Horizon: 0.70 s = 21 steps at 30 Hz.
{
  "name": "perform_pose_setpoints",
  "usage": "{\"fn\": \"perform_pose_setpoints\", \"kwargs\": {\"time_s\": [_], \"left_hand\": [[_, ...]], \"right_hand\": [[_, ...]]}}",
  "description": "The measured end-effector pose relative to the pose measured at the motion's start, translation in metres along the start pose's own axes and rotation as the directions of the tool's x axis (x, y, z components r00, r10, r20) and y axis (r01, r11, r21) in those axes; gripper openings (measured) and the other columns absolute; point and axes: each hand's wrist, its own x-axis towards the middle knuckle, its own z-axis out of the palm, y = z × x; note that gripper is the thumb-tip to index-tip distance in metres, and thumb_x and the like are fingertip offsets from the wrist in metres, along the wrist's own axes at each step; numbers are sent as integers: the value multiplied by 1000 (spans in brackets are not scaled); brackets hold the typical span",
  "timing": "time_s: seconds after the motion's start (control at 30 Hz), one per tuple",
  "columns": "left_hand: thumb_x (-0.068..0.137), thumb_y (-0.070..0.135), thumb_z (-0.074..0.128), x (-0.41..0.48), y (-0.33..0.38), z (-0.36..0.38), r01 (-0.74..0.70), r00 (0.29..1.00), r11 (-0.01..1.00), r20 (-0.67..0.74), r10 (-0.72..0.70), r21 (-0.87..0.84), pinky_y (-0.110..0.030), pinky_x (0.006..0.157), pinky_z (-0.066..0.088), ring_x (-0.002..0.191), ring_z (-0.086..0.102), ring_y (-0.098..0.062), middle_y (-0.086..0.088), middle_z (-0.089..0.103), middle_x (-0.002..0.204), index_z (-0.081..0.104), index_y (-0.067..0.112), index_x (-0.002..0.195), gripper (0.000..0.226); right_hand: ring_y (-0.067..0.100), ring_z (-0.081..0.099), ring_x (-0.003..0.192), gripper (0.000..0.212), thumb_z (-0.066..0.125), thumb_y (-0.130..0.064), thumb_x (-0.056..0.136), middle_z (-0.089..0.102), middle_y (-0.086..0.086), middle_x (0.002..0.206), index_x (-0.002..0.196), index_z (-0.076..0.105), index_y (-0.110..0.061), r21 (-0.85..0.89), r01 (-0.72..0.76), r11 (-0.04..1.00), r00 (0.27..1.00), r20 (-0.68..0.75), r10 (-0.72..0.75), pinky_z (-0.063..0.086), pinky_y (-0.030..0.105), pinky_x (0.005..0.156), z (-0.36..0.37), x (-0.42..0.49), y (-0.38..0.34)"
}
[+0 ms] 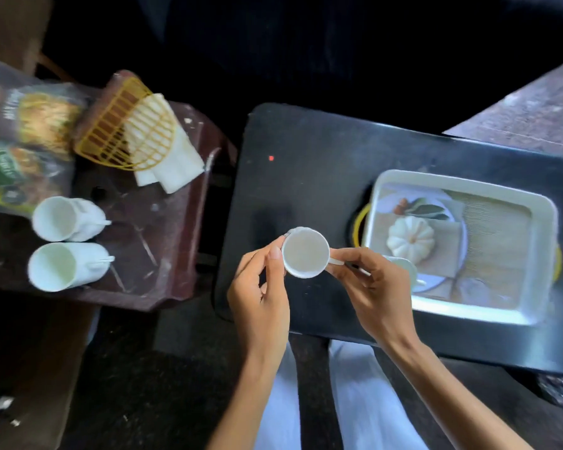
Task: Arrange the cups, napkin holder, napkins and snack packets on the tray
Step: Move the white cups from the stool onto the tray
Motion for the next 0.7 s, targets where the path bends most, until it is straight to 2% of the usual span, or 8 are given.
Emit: {"fn": "perform_pose_setpoints", "kwargs": {"time_s": [0.07,0.13,0.27,0.43,0.53,0.7], "left_hand": [[105,22,52,-15,-3,25,3,999,1000,48,-3,0,-34,93,59,109,71,-10,9,72,113,76,28,111,26],[105,24,53,-30,-7,50,10,995,1000,100,-11,7,-34,93,58,110,71,-10,10,73,112,76,35,108,26],[103,31,54,-55,-18,96,9,984,999,180,-16,39,-39,94,60,110,71,-13,10,74,113,78,33,111,25],[106,29,49,-76,-35,140,7,970,996,242,-27,84,-47,97,59,111,72,-18,3,75,117,76,22,117,30],[107,26,48,-85,-46,158,12,964,997,263,-31,74,-41,93,62,110,72,-10,6,76,117,77,25,114,30],[107,30,48,-95,-63,180,42,959,994,274,-68,102,-34,90,63,103,72,2,19,78,105,78,29,111,30]], "right_hand": [[-6,71,85,14,78,-3,82,76,-11,92,96,76,-6,2,-28,1000,999,-42,28,53,9,76,-28,-8,11],[-5,71,85,15,78,-2,82,76,-6,93,95,76,-9,5,-46,999,996,-82,47,53,9,75,-56,-15,22],[-5,71,86,17,79,-3,81,77,-9,92,96,76,-11,-6,-45,999,986,-161,43,53,9,76,-106,-27,42],[-11,69,82,20,79,-8,80,72,-32,85,97,75,-18,-17,-70,997,973,-220,65,50,4,75,-153,-36,69],[-6,71,84,21,80,-8,82,74,-25,85,97,76,-22,-41,-82,996,967,-246,69,50,7,75,-173,-38,89],[6,73,91,21,79,-8,83,77,-8,94,97,76,-23,-16,-76,997,967,-245,70,54,16,82,-195,-40,115]]}}
